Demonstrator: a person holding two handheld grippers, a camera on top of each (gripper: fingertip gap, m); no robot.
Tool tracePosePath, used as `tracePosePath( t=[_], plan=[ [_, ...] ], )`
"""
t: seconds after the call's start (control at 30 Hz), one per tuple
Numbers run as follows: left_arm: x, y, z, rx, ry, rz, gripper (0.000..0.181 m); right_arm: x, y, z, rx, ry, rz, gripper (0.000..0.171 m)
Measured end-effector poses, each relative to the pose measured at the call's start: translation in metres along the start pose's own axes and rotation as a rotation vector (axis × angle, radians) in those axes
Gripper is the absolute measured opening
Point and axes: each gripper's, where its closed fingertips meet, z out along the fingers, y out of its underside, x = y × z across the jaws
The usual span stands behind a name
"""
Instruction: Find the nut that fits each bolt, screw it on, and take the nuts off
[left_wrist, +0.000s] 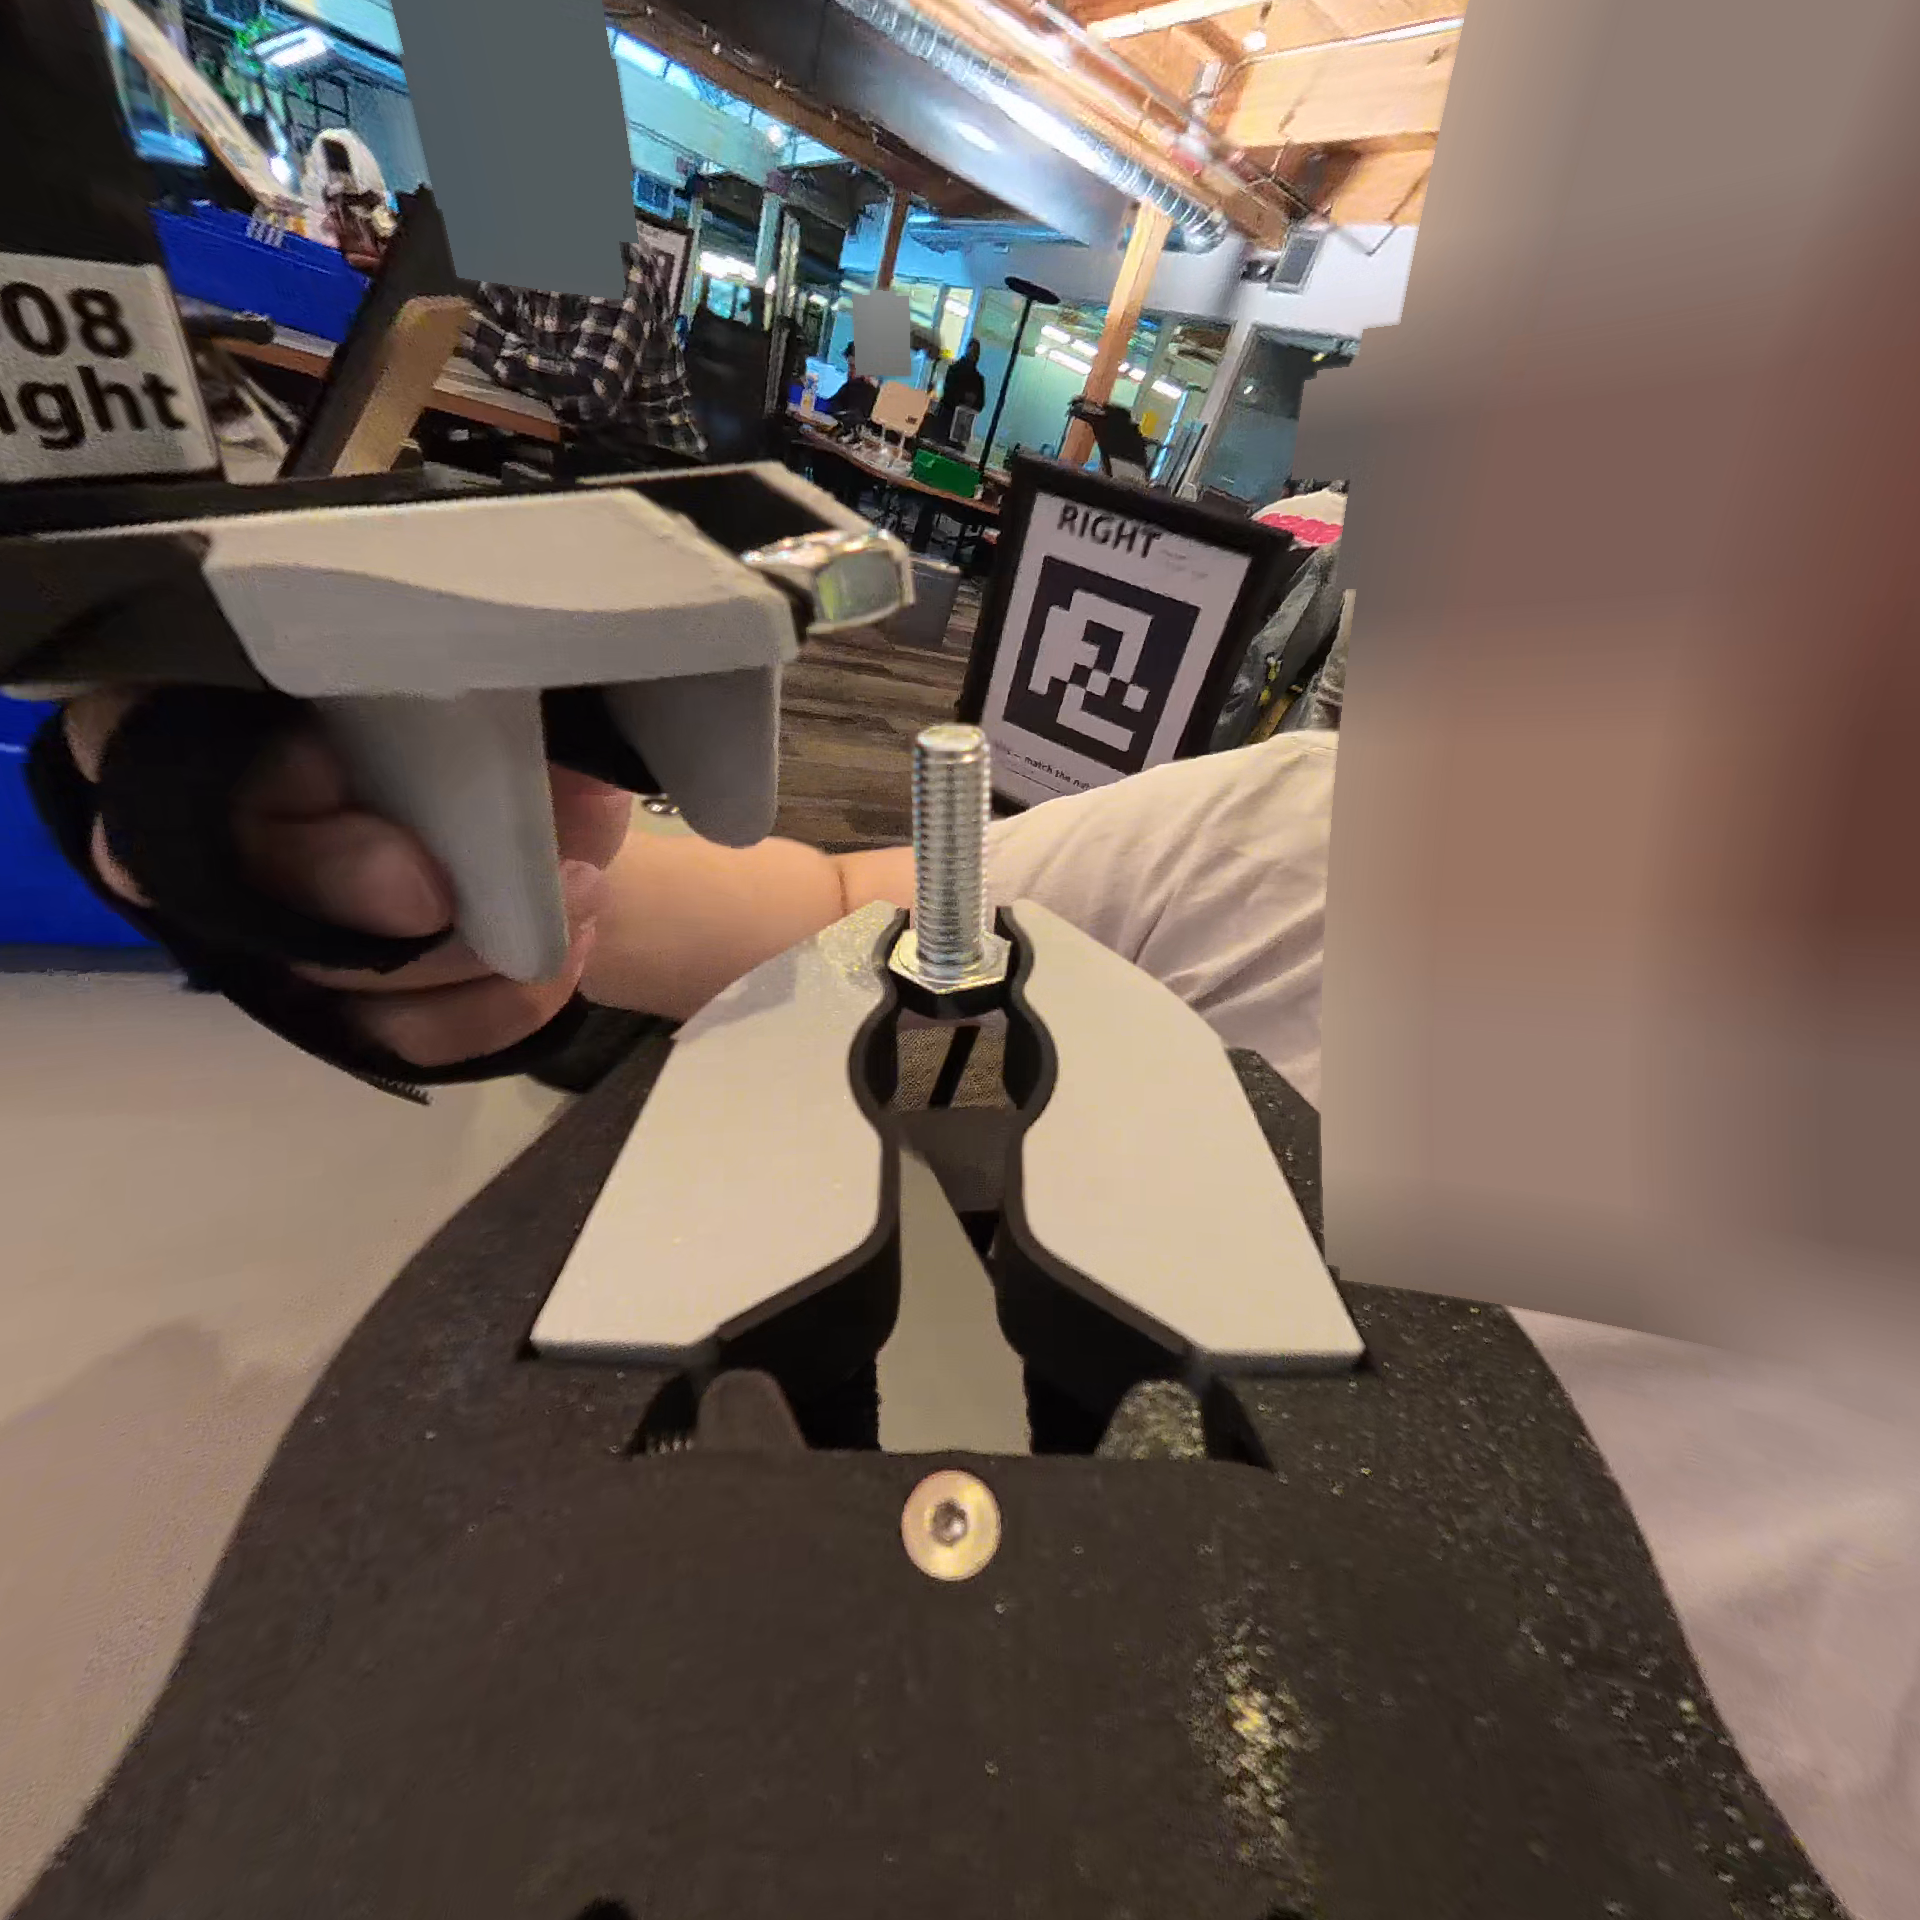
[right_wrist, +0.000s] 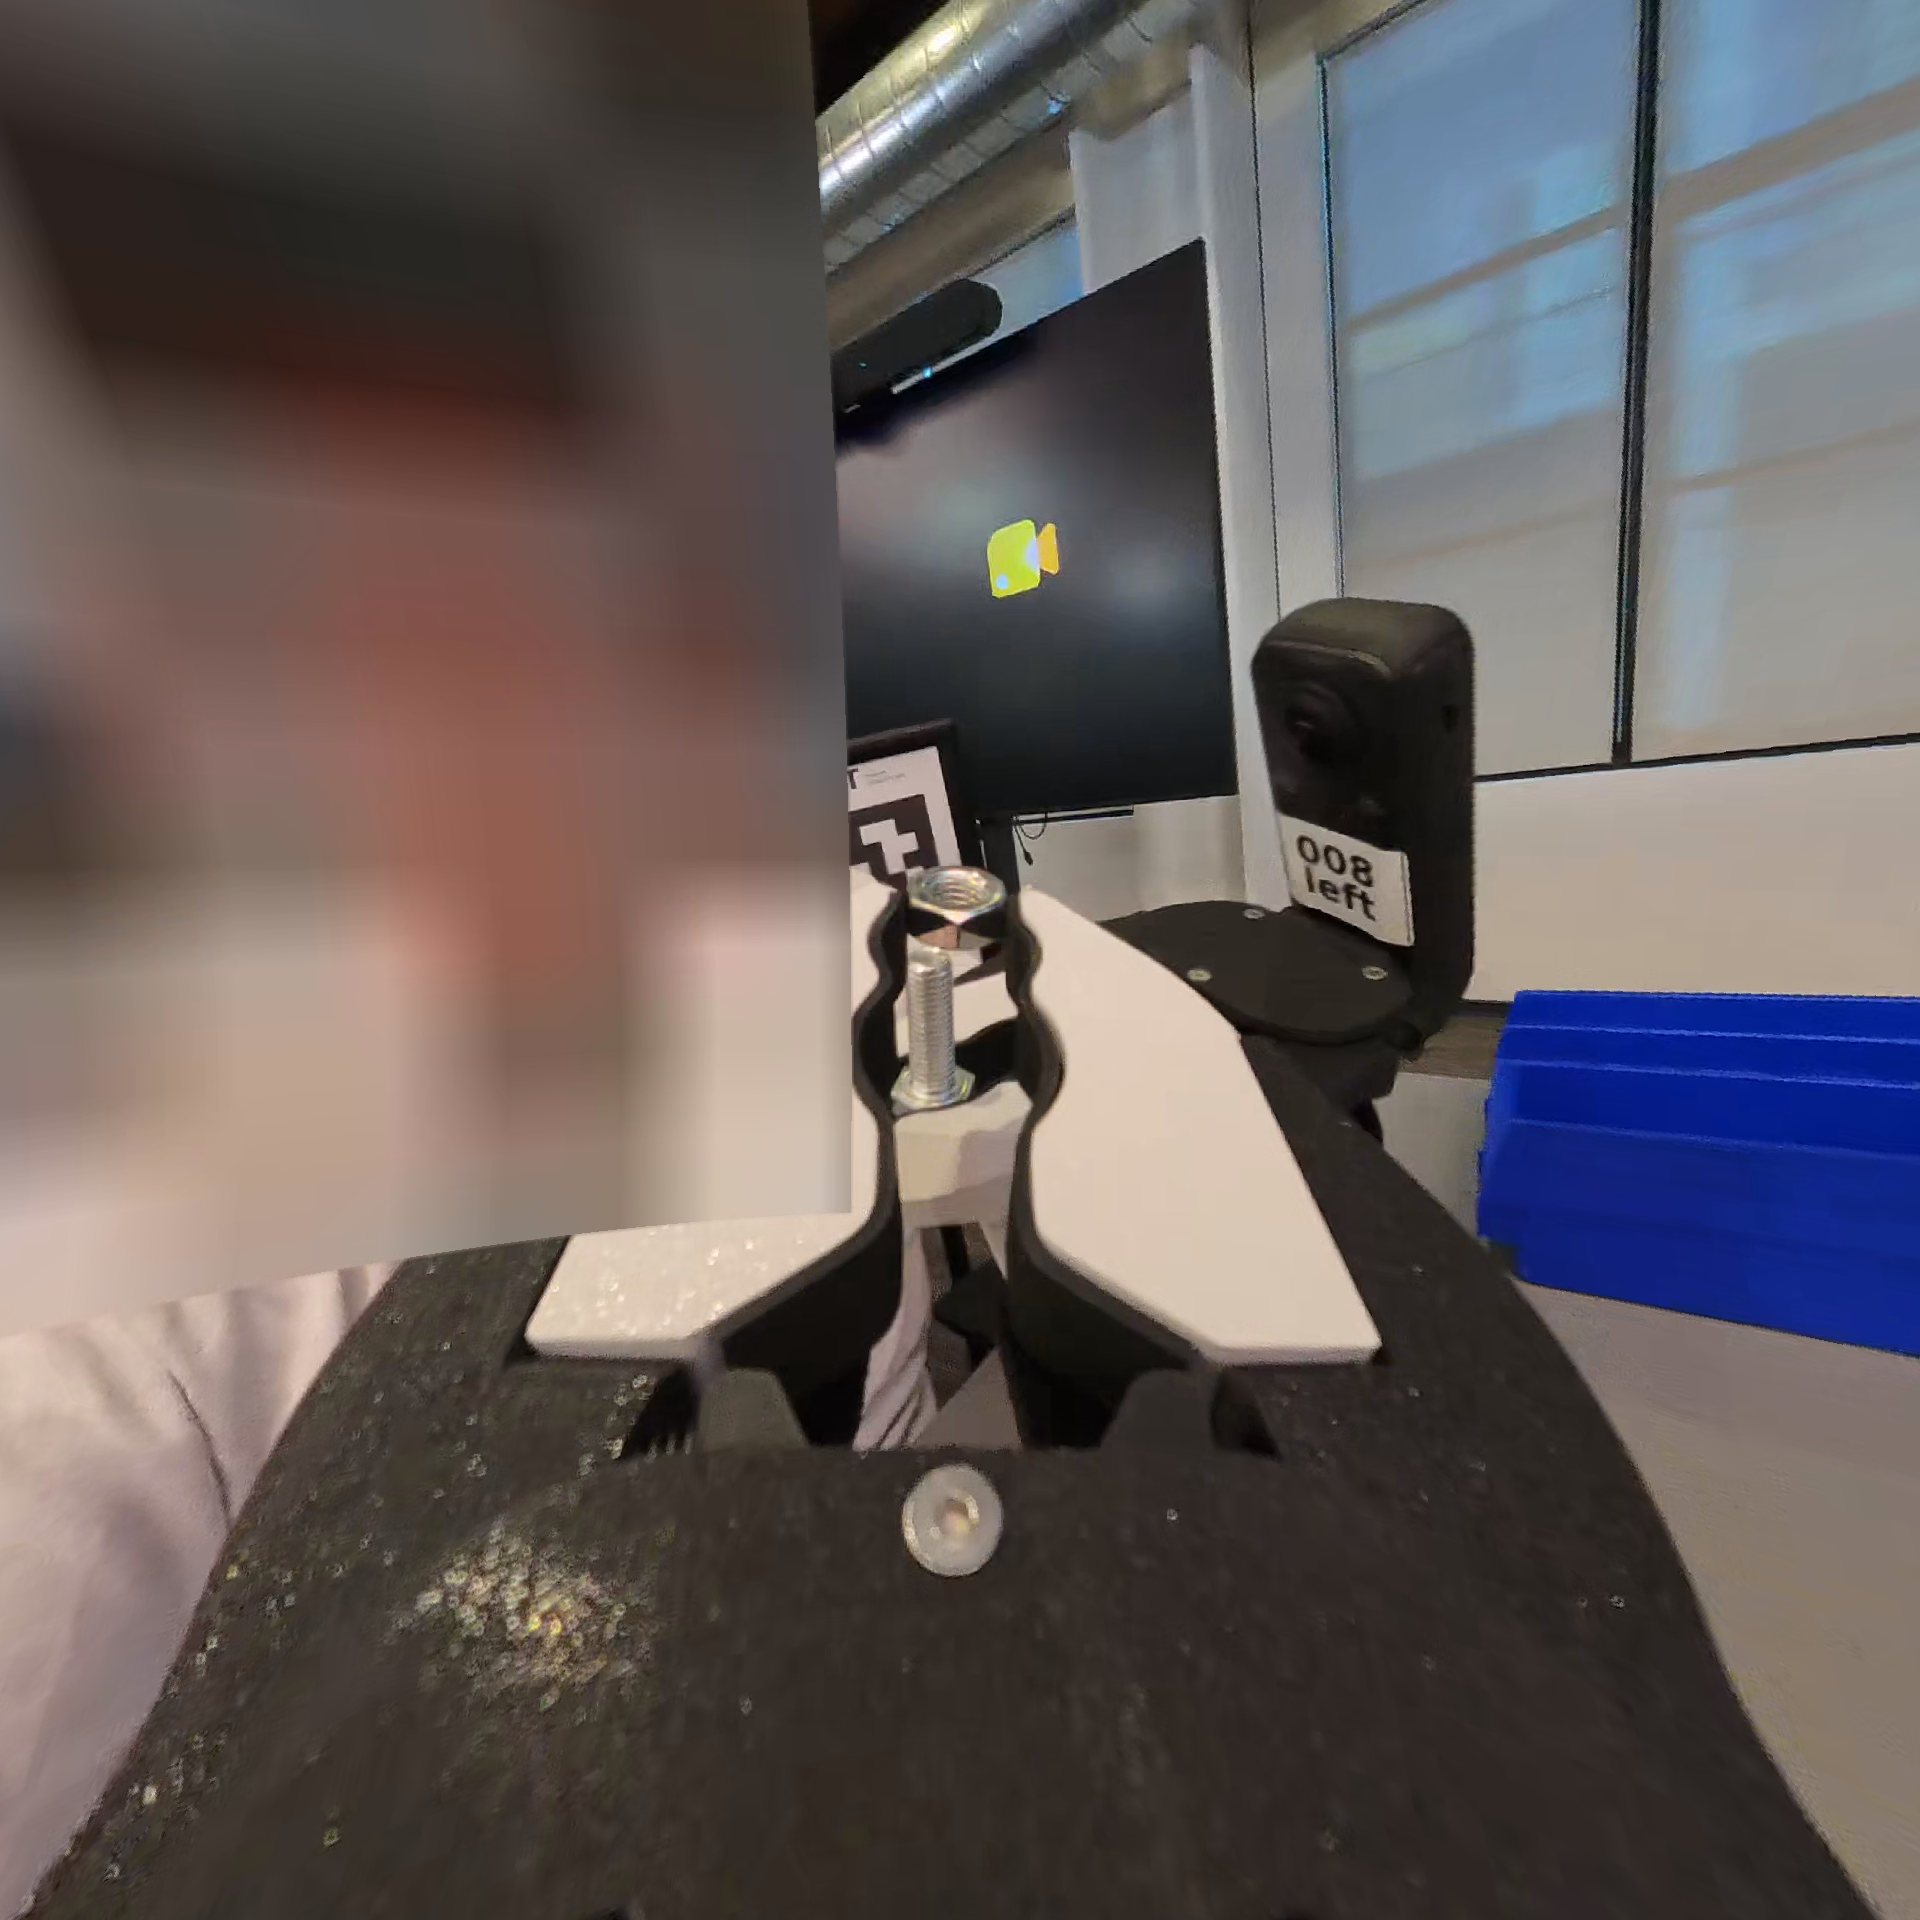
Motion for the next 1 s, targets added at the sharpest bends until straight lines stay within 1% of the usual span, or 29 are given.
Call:
tracePosePath(
  t=[0.03,0.1,0.13,0.17,0.2,0.23,0.27,0.3,0.37,0.4,0.43,0.47,0.5,0.57,0.67,0.8,0.87,0.9,0.97,1.0],
  plan=[
    [-0.003,0.003,0.000,-0.020,-0.020,0.009,0.015,0.003,0.002,-0.002,-0.017,0.021,-0.012,0.017],
    [-0.012,0.006,-0.003,-0.049,-0.085,0.043,0.015,0.013,0.000,-0.012,-0.093,0.140,-0.062,0.017],
    [-0.015,0.005,-0.006,-0.054,-0.118,0.058,0.015,0.016,-0.006,-0.024,-0.152,0.234,-0.105,0.017],
    [-0.016,0.002,-0.010,-0.053,-0.139,0.067,0.015,0.023,-0.015,-0.044,-0.233,0.394,-0.152,0.017],
    [-0.017,0.000,-0.014,-0.054,-0.161,0.078,0.015,0.031,-0.020,-0.078,-0.372,0.616,-0.194,0.017],
    [-0.019,-0.002,-0.018,-0.063,-0.193,0.096,0.015,0.029,-0.019,-0.122,-0.555,0.826,-0.215,0.017],
    [-0.021,-0.003,-0.022,-0.072,-0.223,0.115,0.015,0.019,-0.018,-0.173,-0.705,1.031,-0.211,0.017],
    [-0.022,-0.005,-0.024,-0.074,-0.240,0.125,0.015,0.003,-0.016,-0.228,-0.809,1.247,-0.157,0.017],
    [-0.023,-0.008,-0.029,-0.073,-0.255,0.128,0.015,-0.045,0.000,-0.336,-0.947,1.655,0.119,0.017],
    [-0.024,-0.008,-0.031,-0.072,-0.265,0.129,0.015,-0.068,0.013,-0.375,-0.962,1.763,0.274,0.017],
    [-0.027,-0.009,-0.033,-0.073,-0.277,0.128,0.015,-0.079,0.027,-0.395,-0.905,1.761,0.378,0.018],
    [-0.029,-0.009,-0.034,-0.074,-0.290,0.123,0.015,-0.081,0.039,-0.410,-0.818,1.731,0.449,0.018],
    [-0.031,-0.009,-0.036,-0.073,-0.296,0.116,0.015,-0.083,0.048,-0.428,-0.766,1.738,0.513,0.018],
    [-0.033,-0.008,-0.037,-0.068,-0.297,0.100,0.015,-0.086,0.061,-0.468,-0.748,1.830,0.579,0.018],
    [-0.035,-0.006,-0.036,-0.075,-0.306,0.099,0.015,-0.084,0.086,-0.492,-0.792,1.832,0.655,0.018],
    [-0.039,-0.003,-0.036,-0.088,-0.314,0.096,0.015,-0.077,0.105,-0.514,-0.812,1.829,0.671,0.018],
    [-0.042,-0.002,-0.037,-0.087,-0.322,0.092,0.015,-0.065,0.097,-0.516,-0.695,1.822,0.587,0.023],
    [-0.043,-0.002,-0.038,-0.084,-0.332,0.093,0.015,-0.064,0.086,-0.516,-0.634,1.839,0.543,0.029],
    [-0.046,-0.004,-0.040,-0.071,-0.348,0.094,0.015,-0.071,0.051,-0.517,-0.586,1.936,0.403,0.044],
    [-0.047,-0.006,-0.041,-0.063,-0.357,0.095,0.015,-0.073,0.027,-0.507,-0.568,1.961,0.296,0.046]
  ],
)
